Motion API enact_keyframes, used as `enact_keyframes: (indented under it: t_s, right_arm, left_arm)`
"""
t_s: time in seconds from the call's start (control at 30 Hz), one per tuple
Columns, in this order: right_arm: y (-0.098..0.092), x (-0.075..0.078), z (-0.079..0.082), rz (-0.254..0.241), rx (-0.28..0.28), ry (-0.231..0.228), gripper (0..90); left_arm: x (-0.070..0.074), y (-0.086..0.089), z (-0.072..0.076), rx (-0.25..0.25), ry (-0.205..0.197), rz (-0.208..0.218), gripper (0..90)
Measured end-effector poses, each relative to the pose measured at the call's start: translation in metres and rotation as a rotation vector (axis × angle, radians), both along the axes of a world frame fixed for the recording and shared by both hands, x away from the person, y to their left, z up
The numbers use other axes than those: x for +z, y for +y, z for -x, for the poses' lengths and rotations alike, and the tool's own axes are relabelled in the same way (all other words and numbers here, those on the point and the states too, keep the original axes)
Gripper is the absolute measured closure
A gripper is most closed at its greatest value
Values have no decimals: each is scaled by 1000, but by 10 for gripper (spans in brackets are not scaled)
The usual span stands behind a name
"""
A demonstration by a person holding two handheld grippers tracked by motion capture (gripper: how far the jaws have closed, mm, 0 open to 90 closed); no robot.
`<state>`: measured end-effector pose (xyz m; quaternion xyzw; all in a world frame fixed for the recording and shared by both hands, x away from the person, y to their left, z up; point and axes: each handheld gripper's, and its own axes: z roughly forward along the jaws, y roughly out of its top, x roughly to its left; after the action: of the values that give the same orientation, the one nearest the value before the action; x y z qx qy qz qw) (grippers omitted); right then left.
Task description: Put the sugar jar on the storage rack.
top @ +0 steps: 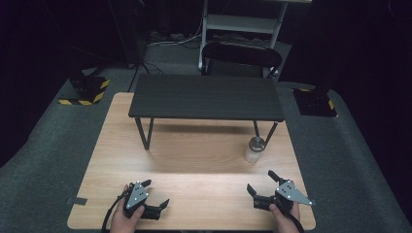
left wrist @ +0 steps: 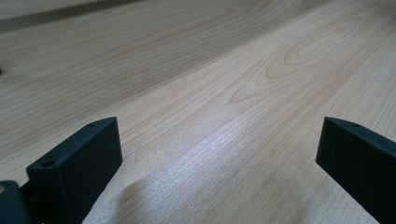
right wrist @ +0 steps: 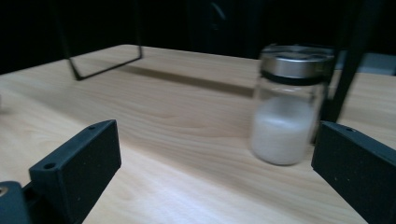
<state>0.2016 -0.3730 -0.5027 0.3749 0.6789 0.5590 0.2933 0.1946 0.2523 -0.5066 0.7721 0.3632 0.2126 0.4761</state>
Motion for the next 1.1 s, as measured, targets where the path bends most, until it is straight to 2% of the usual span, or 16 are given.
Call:
enact_keyframes:
  t_s: [0.17,0.27,0.3,0.33,0.4,0.47,0.53,0.57,0.7,0.87,0.93,0.97,1.1]
  right_arm:
    - [8,-2,-9,39,-64,-2,0]
    - [12,-3,-16,50,-80,-1,0]
    - [17,-3,-26,50,-108,21,0]
    - [17,-3,-26,50,-108,21,0]
    - [27,-2,-40,79,-146,37,0]
    - [34,-3,-50,81,-171,55,0]
    - [37,-3,-54,84,-182,59,0]
    - [41,-5,-63,80,-199,71,0]
    - [49,-10,-75,84,-241,80,33]
    - [56,-18,-81,80,-256,48,108]
    - [57,-19,-82,71,-259,46,127]
    - [61,-22,-83,73,-280,45,153]
    - [63,-20,-87,74,-287,50,195]
  left_arm:
    - [0,0,0,1,-1,1,5]
    - [0,0,0,0,0,3,5]
    - [-1,1,0,-3,0,5,5]
    - [-1,1,0,-3,0,5,5]
    - [0,2,0,-6,1,7,5]
    - [-1,2,0,-9,1,8,5]
    - [-1,2,0,-10,2,9,5]
    - [-1,2,0,-11,1,10,5]
    - [-1,3,0,-14,-1,11,4]
    - [-1,3,-1,-18,-2,10,5]
    - [-1,3,-1,-19,-2,11,5]
    - [-1,3,-1,-19,-2,11,5]
    - [-1,3,0,-19,-4,9,4]
